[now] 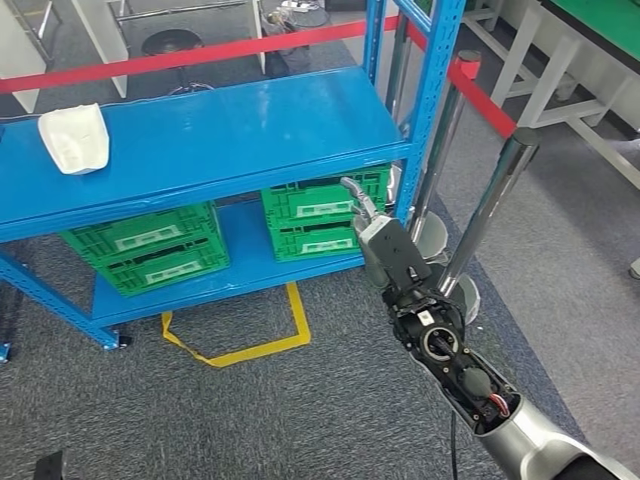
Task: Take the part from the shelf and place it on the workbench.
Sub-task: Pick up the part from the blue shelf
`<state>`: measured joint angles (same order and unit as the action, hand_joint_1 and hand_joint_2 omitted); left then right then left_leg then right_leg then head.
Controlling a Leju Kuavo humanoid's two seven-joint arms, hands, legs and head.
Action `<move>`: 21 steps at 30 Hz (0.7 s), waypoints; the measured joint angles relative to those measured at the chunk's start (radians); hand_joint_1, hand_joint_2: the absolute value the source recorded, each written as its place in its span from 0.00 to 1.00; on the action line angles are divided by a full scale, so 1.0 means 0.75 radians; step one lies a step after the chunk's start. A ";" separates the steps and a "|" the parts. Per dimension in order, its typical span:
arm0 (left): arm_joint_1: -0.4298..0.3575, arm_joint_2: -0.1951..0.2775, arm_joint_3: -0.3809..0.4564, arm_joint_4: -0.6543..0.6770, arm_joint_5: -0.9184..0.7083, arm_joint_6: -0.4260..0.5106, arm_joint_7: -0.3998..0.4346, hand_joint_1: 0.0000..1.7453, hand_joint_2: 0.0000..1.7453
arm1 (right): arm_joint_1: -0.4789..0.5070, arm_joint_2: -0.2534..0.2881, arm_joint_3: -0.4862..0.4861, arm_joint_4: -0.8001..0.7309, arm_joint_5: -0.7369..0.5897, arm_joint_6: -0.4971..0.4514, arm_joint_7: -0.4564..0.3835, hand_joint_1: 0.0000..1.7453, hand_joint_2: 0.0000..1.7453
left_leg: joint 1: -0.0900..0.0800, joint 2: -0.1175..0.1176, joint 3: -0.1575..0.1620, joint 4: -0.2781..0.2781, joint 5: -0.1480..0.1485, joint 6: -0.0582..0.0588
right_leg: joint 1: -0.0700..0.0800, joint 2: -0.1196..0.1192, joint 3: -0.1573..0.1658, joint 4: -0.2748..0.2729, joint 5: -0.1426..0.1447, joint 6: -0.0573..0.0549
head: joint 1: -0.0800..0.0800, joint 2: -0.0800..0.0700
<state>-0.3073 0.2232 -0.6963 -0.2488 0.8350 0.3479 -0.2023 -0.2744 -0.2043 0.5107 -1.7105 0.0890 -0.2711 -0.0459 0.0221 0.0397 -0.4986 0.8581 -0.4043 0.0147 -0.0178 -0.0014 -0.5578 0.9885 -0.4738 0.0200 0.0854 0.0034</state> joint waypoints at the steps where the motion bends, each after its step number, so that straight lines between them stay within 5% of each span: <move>1: -0.002 -0.001 0.000 0.000 0.000 -0.001 0.000 0.00 0.00 | 0.002 -0.002 -0.003 0.000 0.000 0.001 0.000 0.00 0.00 | 0.000 0.003 0.007 -0.009 0.002 0.000 | -0.003 0.001 -0.039 0.080 -0.039 0.005 | 0.003 0.000; 3: -0.004 -0.004 0.000 0.000 0.001 -0.002 0.000 0.00 0.00 | 0.013 -0.005 -0.007 -0.001 -0.001 0.002 0.001 0.00 0.00 | 0.006 0.003 0.009 -0.009 0.000 -0.003 | -0.013 0.001 -0.129 0.256 -0.103 0.018 | 0.004 0.000; 4: -0.002 -0.006 0.000 0.000 0.001 -0.002 0.000 0.00 0.00 | 0.019 -0.007 -0.009 -0.001 -0.001 0.003 0.001 0.00 0.00 | 0.011 0.003 0.010 -0.006 -0.004 -0.008 | -0.020 0.000 -0.151 0.292 -0.102 0.027 | 0.004 0.000; 5: 0.000 -0.008 0.000 0.000 0.002 -0.002 0.001 0.00 0.00 | 0.023 -0.009 -0.011 -0.001 -0.002 0.002 0.002 0.00 0.00 | 0.018 0.002 0.010 0.001 -0.009 -0.017 | -0.028 -0.001 -0.144 0.269 -0.074 0.038 | 0.005 0.000; 8: 0.001 -0.007 0.000 0.000 0.003 -0.002 0.001 0.00 0.00 | 0.026 -0.010 -0.012 -0.003 -0.002 0.002 0.001 0.00 0.00 | 0.040 -0.001 0.003 0.053 -0.043 -0.063 | -0.053 -0.005 -0.030 0.034 0.036 0.073 | 0.012 0.000; 10: -0.003 -0.001 0.000 0.001 0.003 -0.002 0.001 0.00 0.00 | 0.030 -0.011 -0.012 -0.007 -0.002 0.002 0.001 0.00 0.00 | 0.038 -0.004 -0.010 0.084 -0.059 -0.087 | -0.052 0.004 -0.004 -0.009 0.029 0.059 | 0.010 0.000; 11: -0.005 0.000 0.000 0.001 0.003 -0.001 0.001 0.00 0.00 | 0.031 -0.011 -0.013 -0.009 -0.002 0.002 0.001 0.00 0.00 | 0.037 -0.004 -0.014 0.091 -0.061 -0.093 | -0.048 0.011 -0.007 0.000 0.025 0.040 | 0.006 0.000; 14: -0.006 -0.001 0.000 0.001 0.003 -0.001 0.001 0.00 0.00 | 0.031 -0.012 -0.016 -0.014 -0.002 0.002 0.001 0.00 0.00 | 0.045 -0.009 -0.032 0.127 -0.087 -0.097 | -0.040 0.021 -0.013 0.008 0.021 0.005 | -0.009 0.000; 18: -0.009 -0.003 0.000 0.001 0.003 -0.002 0.001 0.00 0.00 | 0.028 -0.012 -0.016 -0.021 -0.002 0.003 0.001 0.00 0.00 | 0.027 -0.035 -0.238 0.502 -0.230 -0.075 | -0.024 0.026 -0.009 0.007 0.010 -0.023 | -0.019 0.000; 19: -0.006 -0.003 0.000 0.001 0.003 -0.002 0.001 0.00 0.00 | 0.029 -0.012 -0.016 -0.021 -0.002 0.003 0.001 0.00 0.00 | 0.021 -0.038 -0.276 0.556 -0.230 -0.066 | -0.018 0.029 -0.005 0.007 0.006 -0.028 | -0.019 0.000; 21: 0.000 -0.003 0.000 0.002 0.002 -0.002 0.001 0.00 0.00 | 0.030 -0.012 -0.016 -0.021 -0.002 0.004 0.001 0.00 0.00 | 0.005 -0.043 -0.269 0.495 -0.157 -0.040 | -0.008 0.036 0.007 0.006 -0.001 -0.033 | -0.019 0.000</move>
<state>-0.3074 0.2212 -0.6962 -0.2476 0.8362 0.3464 -0.2018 -0.2521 -0.2132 0.4986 -1.7262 0.0874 -0.2682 -0.0450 0.0260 0.0076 -0.7006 1.2292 -0.5217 -0.0155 -0.0241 0.0256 -0.5529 0.9933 -0.4747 -0.0048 0.0708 0.0034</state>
